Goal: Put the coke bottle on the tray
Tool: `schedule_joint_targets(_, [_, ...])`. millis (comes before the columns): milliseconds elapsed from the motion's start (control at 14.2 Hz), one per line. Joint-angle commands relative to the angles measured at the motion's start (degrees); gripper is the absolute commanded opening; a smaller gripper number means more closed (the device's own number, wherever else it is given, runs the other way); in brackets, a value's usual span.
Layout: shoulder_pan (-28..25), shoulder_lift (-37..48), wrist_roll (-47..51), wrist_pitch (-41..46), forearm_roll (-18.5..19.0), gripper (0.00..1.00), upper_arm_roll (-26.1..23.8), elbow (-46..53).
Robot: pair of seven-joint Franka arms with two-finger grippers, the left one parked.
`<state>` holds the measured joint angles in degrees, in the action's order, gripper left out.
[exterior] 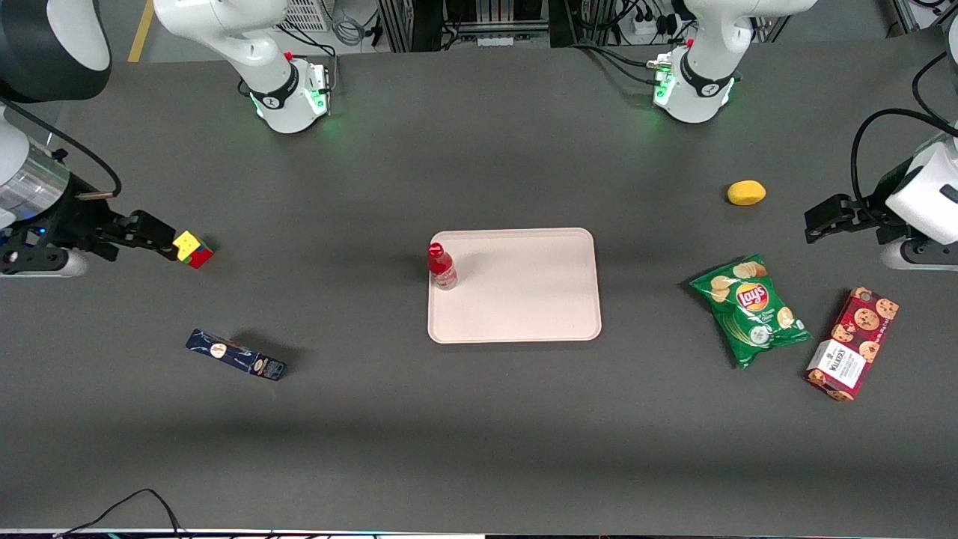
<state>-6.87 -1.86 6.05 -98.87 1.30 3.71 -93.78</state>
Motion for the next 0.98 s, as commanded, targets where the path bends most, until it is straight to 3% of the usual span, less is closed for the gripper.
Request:
schedule_joint_targets(0, [-0.2, 0.5, -0.3, 1.4, 2.4, 1.0, 2.4, -0.3])
schedule_joint_targets(914, [1.4, 0.2, -0.6, 4.3, -4.3, 1.0, 4.6, 1.0])
